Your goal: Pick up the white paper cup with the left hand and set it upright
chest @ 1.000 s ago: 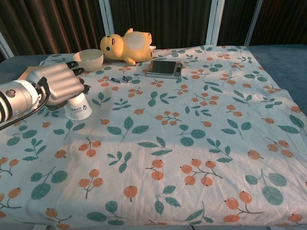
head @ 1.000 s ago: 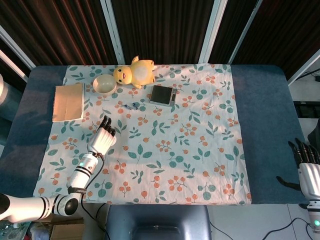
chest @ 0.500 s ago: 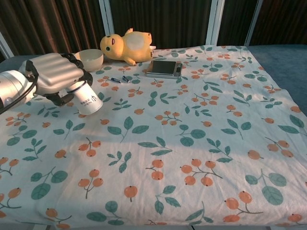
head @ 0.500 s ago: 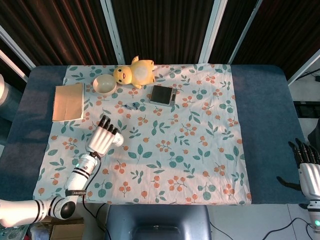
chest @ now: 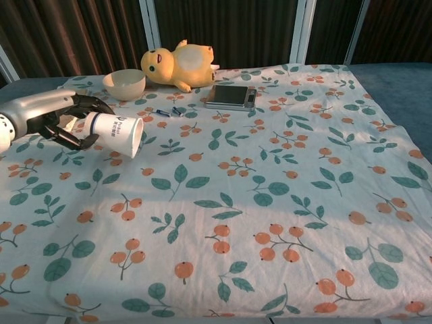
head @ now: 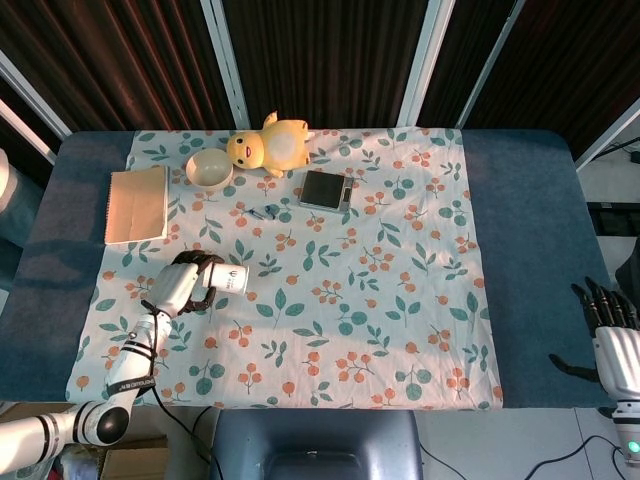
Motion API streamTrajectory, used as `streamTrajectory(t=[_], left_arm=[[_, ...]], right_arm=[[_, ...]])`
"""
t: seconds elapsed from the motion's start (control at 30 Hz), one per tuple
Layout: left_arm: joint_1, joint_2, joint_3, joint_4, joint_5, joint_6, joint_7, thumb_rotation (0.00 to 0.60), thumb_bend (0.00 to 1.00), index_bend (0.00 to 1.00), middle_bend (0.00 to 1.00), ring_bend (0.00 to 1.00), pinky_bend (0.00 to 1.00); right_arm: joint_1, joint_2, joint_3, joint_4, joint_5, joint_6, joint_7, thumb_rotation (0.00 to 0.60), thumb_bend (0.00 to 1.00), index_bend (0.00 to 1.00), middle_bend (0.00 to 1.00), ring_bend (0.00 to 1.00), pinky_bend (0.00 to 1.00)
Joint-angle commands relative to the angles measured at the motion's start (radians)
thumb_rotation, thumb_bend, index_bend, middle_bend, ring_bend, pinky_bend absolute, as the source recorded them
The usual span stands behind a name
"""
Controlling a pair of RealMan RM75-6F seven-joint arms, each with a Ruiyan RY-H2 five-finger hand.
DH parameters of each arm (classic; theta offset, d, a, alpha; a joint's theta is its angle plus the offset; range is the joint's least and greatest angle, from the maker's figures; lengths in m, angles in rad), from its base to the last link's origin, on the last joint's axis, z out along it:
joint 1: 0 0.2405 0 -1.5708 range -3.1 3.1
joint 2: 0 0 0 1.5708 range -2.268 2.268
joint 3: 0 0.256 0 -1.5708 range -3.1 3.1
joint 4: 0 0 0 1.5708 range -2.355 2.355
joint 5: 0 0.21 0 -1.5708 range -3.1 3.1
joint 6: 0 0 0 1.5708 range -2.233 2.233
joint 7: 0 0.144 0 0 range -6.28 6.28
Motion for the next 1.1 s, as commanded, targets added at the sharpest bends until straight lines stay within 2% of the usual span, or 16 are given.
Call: streamTrajectory(t=[0.03, 0.23, 0.3, 0.33, 0.43, 0.53, 0.63, 0.7, 0.8, 0.93, 1.1], left_arm=[[0.060, -0.018, -0.010, 0.109, 0.067, -0.083, -0.144, 0.600, 0.56, 0.34, 0.41, 0.12, 0.10], [0.065, -0.051, 0.010, 0.179, 0.103, -0.119, -0.176, 0.600, 0.55, 0.31, 0.38, 0.09, 0.09], [0.063, -0.049, 0.015, 0.186, 0.115, -0.139, -0.185, 0.600, 0.54, 0.22, 0.31, 0.06, 0.07], [0.062, -0.047, 0.016, 0.187, 0.120, -0.145, -0.190, 0.600, 0.52, 0.14, 0.23, 0.02, 0.06], [0.061, -0.039, 0.018, 0.186, 0.137, -0.154, -0.193, 0.600, 0.50, 0.01, 0.09, 0.00, 0.04], [0.060, -0.030, 0.021, 0.182, 0.146, -0.153, -0.177, 0.600, 0.49, 0.00, 0.02, 0.00, 0.03], [0.057, -0.012, 0.029, 0.167, 0.159, -0.143, -0.127, 0.600, 0.49, 0.00, 0.00, 0.00, 0.03], [0.050, 0.008, 0.037, 0.145, 0.171, -0.131, -0.072, 0.600, 0.48, 0.00, 0.00, 0.00, 0.02], [0.018, 0.080, 0.059, 0.063, 0.152, -0.146, 0.103, 0.600, 0.41, 0.00, 0.00, 0.00, 0.00], [-0.035, 0.131, 0.058, -0.074, 0.054, -0.094, 0.396, 0.600, 0.31, 0.00, 0.00, 0.00, 0.00], [-0.108, 0.112, 0.032, -0.151, -0.115, -0.067, 0.578, 0.600, 0.26, 0.00, 0.00, 0.00, 0.00]], right_arm=[[-0.001, 0.001, 0.001, -0.001, 0.001, 0.001, 0.001, 0.600, 0.17, 0.00, 0.00, 0.00, 0.00], [-0.001, 0.002, 0.000, 0.002, 0.003, -0.001, 0.005, 0.600, 0.17, 0.00, 0.00, 0.00, 0.00], [-0.002, 0.002, 0.000, 0.003, 0.004, 0.000, 0.007, 0.600, 0.17, 0.00, 0.00, 0.00, 0.00], [-0.002, 0.002, 0.000, 0.003, 0.004, 0.000, 0.008, 0.600, 0.17, 0.00, 0.00, 0.00, 0.00], [-0.002, 0.001, 0.000, 0.005, 0.004, 0.000, 0.009, 0.600, 0.17, 0.00, 0.00, 0.00, 0.00], [-0.001, 0.001, 0.000, 0.005, 0.004, -0.001, 0.009, 0.600, 0.17, 0.00, 0.00, 0.00, 0.00], [-0.003, 0.001, 0.000, 0.005, 0.003, 0.001, 0.010, 0.600, 0.17, 0.00, 0.00, 0.00, 0.00], [-0.004, 0.001, 0.000, 0.006, 0.004, 0.003, 0.011, 0.600, 0.17, 0.00, 0.00, 0.00, 0.00], [-0.005, 0.001, 0.001, 0.007, 0.006, 0.004, 0.013, 0.600, 0.17, 0.00, 0.00, 0.00, 0.00], [-0.003, 0.000, 0.000, 0.008, 0.006, 0.000, 0.014, 0.600, 0.17, 0.00, 0.00, 0.00, 0.00], [-0.002, -0.001, -0.002, 0.010, 0.002, -0.002, 0.016, 0.600, 0.17, 0.00, 0.00, 0.00, 0.00]])
